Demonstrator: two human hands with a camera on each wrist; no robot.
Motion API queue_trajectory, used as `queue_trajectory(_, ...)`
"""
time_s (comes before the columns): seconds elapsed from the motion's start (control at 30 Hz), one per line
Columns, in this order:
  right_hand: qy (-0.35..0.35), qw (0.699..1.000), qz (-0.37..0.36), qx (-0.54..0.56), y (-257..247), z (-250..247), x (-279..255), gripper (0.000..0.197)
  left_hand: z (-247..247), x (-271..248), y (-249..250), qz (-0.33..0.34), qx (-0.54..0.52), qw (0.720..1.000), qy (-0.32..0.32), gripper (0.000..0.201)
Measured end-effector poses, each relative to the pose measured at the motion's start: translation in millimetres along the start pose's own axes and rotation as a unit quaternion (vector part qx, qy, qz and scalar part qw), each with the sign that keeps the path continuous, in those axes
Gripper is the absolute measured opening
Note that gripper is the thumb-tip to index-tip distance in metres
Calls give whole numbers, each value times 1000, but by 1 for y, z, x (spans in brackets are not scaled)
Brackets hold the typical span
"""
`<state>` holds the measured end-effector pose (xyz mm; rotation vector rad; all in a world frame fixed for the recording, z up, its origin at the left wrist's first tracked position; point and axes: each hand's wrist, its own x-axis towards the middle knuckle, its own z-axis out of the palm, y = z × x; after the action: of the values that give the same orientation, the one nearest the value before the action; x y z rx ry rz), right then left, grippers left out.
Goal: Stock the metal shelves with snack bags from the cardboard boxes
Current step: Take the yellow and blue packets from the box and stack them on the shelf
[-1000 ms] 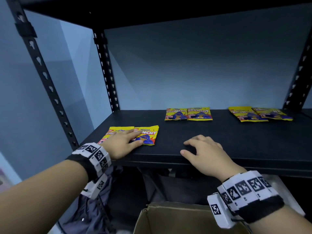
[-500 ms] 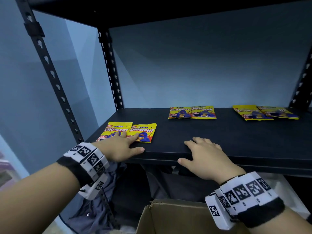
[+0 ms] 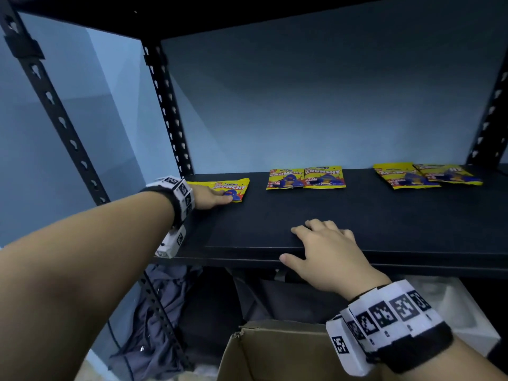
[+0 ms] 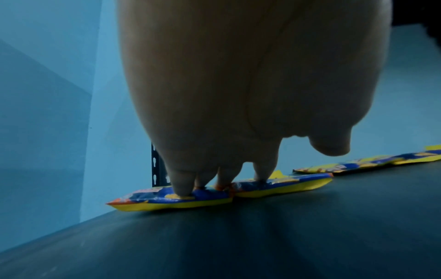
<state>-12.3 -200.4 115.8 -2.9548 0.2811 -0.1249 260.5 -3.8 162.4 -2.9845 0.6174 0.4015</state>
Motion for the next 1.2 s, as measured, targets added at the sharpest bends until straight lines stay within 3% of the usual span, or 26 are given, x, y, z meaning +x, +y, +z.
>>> queue_trajectory(0.13,10,1000,-3,1,2,1,2,66,-8,31,-1,-18,-40,999,18,90)
queue_trajectory(0.23,22,1000,-2,2,2,3,3,65,-12,53,-1,-47,-87,993,57,78)
queue_trajectory(0.5,35,999,-6,3,3,4,6,62,-27,80,-3,-37,-92,993,67,58)
queue_trajectory(0.6,35,999,-5,-1,3,6,7,61,-27,75,1,-11,-81,995,55,65)
queue_trajectory(0.7,38,999,-8,-7,1,9,6,60,-26,58,8,9,-50,996,78,67)
queue_trajectory(0.83,47,999,-10,-1,1,11,4,60,-16,14,23,95,-21,989,111,44)
queue_trajectory(0.93,54,999,-9,6,3,13,4,61,-1,-25,29,159,-53,977,132,32)
queue_trajectory(1.07,63,998,-24,21,8,19,0,64,20,-77,41,204,-88,958,180,32)
queue_trajectory(1.13,102,992,-37,63,10,23,-3,55,33,-104,51,233,-103,944,210,23)
queue_trajectory(1.2,189,973,-74,108,10,28,-11,30,49,-129,63,256,-122,929,236,14)
